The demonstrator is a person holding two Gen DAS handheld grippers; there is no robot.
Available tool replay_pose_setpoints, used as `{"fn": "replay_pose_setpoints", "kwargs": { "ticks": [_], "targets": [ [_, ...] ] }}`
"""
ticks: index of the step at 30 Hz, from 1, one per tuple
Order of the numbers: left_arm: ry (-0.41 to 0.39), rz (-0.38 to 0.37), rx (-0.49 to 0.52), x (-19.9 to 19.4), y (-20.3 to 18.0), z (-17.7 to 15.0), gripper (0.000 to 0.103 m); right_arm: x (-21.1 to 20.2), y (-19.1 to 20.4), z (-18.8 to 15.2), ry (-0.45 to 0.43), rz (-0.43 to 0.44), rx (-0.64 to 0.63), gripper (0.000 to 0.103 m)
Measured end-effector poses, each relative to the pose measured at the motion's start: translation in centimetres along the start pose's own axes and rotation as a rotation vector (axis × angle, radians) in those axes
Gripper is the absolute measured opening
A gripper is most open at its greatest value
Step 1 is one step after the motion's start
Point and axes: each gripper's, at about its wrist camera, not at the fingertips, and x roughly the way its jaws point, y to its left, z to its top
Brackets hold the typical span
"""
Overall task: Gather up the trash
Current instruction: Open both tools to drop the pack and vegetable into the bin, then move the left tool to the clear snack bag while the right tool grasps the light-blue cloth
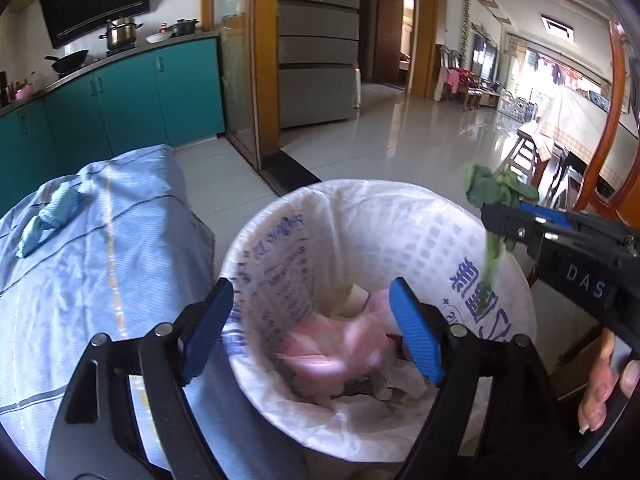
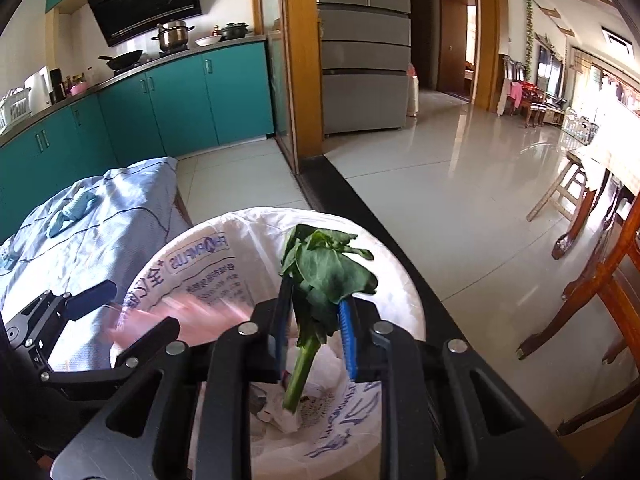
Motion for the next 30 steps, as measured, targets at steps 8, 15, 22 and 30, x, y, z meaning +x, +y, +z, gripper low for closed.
{"fn": "replay_pose_setpoints", "kwargs": {
  "ticks": [8,15,22,30],
  "targets": [
    [-0.033,0.081,-0.021,-2.2,3.3,0.1,0.081,-0.1,1.6,1.3,-0.023,0.029,0.032,0.058],
    [-0.01,0.296,-0.22,-4.8,12.2,0.7,0.081,0.1,5.3,3.9,-0.043,0.12,0.074,0.068],
    [-0.027,0.726,-0.346,-8.6,27.7,2.5,0.082,2.4,13.9,5.7,-0.021,0.218,-0.029,0.077],
    [0.059,0.804,-0.744,-10.6,45.3,-1.1,0.087,6.9,25.9,7.6,0.09,0.437,-0.161,0.081]
  ]
}}
